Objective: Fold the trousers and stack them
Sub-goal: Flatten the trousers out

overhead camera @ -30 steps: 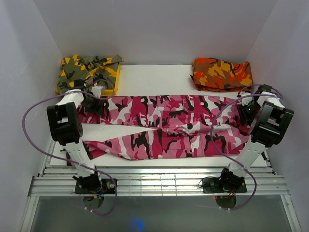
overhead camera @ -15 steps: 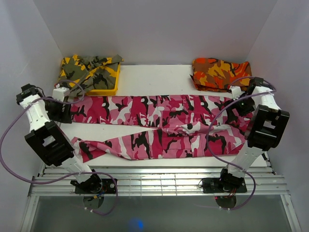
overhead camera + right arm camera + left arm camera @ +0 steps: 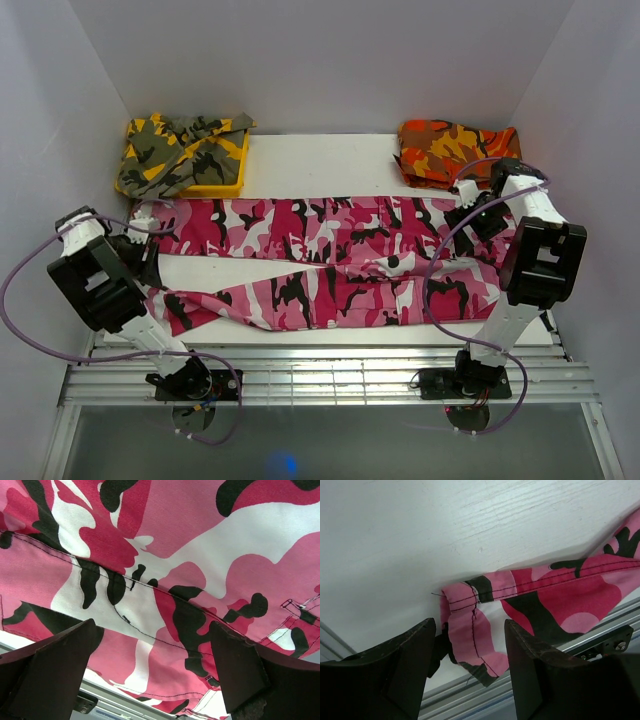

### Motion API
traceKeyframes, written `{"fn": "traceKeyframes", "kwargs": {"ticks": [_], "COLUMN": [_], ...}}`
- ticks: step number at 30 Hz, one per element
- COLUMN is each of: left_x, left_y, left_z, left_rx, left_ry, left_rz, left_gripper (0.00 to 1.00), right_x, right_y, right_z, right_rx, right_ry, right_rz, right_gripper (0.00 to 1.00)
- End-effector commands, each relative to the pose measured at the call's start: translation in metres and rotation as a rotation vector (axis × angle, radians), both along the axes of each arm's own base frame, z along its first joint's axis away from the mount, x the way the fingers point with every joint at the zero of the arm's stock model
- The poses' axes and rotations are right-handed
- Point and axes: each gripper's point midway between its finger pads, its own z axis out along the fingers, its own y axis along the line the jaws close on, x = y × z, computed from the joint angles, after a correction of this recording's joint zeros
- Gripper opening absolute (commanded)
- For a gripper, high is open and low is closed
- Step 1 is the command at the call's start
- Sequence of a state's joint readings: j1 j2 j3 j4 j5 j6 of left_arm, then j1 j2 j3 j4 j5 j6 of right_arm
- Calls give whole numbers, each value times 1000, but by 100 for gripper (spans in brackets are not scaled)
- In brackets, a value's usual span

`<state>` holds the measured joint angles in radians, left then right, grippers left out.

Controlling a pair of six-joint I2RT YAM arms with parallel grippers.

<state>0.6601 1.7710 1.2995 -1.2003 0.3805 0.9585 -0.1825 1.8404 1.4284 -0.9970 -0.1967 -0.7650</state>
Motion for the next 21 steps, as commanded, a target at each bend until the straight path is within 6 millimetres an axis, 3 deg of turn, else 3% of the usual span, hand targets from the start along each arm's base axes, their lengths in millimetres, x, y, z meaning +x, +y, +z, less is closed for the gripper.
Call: {"fn": "traceKeyframes", "kwargs": {"ticks": [1, 5, 11, 13, 15, 16, 18, 19, 21], "left_x": [4, -9, -12, -7, 4, 15, 27, 41, 53], "left_y": [7, 5, 0, 1, 0, 6, 5, 14, 13], "left_z": [-12, -32, -44, -42, -35, -25, -10, 7, 32], "left_rx": [25, 41, 34, 27, 9, 22, -1, 29, 21], "left_ry": [-16, 27, 27, 12, -29, -66, -114, -170, -248], "left_rz": [26, 32, 52, 57, 71, 75, 74, 73, 45], "left_gripper": [67, 62, 59, 47, 33, 18, 2, 0, 0], "right_x": [-2, -3, -6, -6, -5, -5, -4, -5, -5], "right_y": [2, 3, 4, 4, 4, 4, 3, 3, 4], "right_z": [15, 14, 8, 9, 10, 11, 12, 12, 13], "right_rx": [-14, -20, -21, -22, -23, -25, -28, -29, -29], "right_ry": [-7, 1, 12, 9, 2, 1, -6, -7, -11], "right_rz": [-11, -13, -14, -11, -8, -6, -2, -1, 5], "right_gripper": [96, 96, 94, 93, 92, 90, 88, 88, 87]}}
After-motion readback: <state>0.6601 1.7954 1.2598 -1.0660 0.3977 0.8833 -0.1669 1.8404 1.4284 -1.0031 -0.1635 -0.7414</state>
